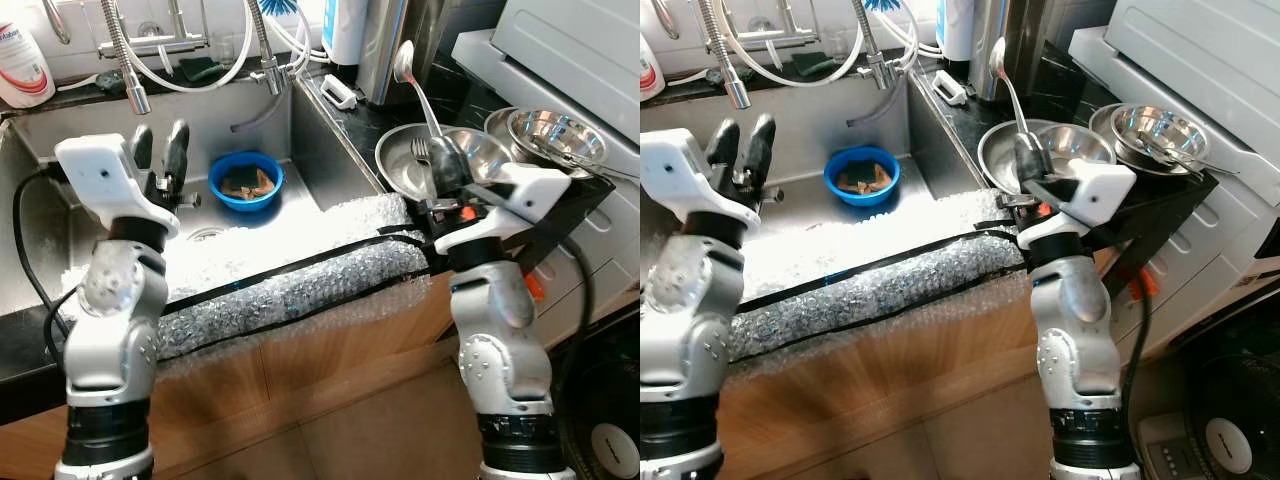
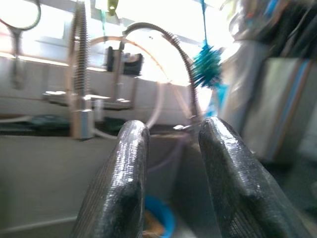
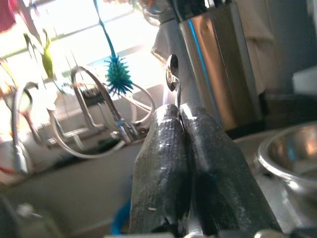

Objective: Kitchen organization

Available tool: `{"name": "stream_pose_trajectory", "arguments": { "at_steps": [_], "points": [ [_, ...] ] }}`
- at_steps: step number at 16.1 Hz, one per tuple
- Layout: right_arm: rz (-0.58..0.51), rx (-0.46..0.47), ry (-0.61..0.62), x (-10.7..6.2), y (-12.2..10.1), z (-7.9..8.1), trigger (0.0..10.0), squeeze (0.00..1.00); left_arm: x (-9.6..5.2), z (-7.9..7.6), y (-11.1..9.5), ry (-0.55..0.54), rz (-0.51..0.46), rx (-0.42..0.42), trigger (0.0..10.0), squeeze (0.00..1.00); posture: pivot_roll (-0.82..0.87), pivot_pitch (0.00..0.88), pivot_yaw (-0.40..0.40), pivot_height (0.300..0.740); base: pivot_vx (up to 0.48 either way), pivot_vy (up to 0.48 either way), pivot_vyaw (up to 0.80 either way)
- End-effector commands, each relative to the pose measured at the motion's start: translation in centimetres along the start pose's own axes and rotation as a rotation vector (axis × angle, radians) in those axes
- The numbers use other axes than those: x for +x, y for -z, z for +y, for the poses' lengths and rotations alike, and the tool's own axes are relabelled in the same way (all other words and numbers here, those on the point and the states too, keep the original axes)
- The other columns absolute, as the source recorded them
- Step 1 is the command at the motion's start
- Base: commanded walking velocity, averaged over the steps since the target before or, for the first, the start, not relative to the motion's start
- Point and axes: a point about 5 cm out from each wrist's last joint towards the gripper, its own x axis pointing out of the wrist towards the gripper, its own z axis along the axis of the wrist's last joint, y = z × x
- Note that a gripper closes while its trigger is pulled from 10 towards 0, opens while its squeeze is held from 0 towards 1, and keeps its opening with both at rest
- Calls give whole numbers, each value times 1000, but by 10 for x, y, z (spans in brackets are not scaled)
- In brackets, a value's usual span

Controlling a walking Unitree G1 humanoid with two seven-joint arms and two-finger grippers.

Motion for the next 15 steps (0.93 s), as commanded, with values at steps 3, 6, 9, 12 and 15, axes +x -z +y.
{"name": "stream_pose_trajectory", "arguments": {
  "at_steps": [3,6,9,12,15],
  "points": [
    [12,193,-94,-8,-4,4,10000,0,-4,-11,-6,153,43,-191,10000,0,63,104,-69,740,0,0,0],
    [78,256,-227,-22,4,16,10000,0,-15,-18,9,220,156,-284,10000,0,69,96,-64,740,0,0,0],
    [97,319,-279,-28,6,22,10000,0,-21,-24,11,272,186,-378,10000,0,68,96,-64,740,0,0,0],
    [120,414,-339,-37,9,24,10000,0,-21,-22,10,286,186,-451,10000,0,58,113,-72,740,0,0,0],
    [120,460,-345,-40,9,24,10000,0,-23,-27,8,302,181,-510,10000,1000,59,119,-75,740,0,0,0]
  ]
}}
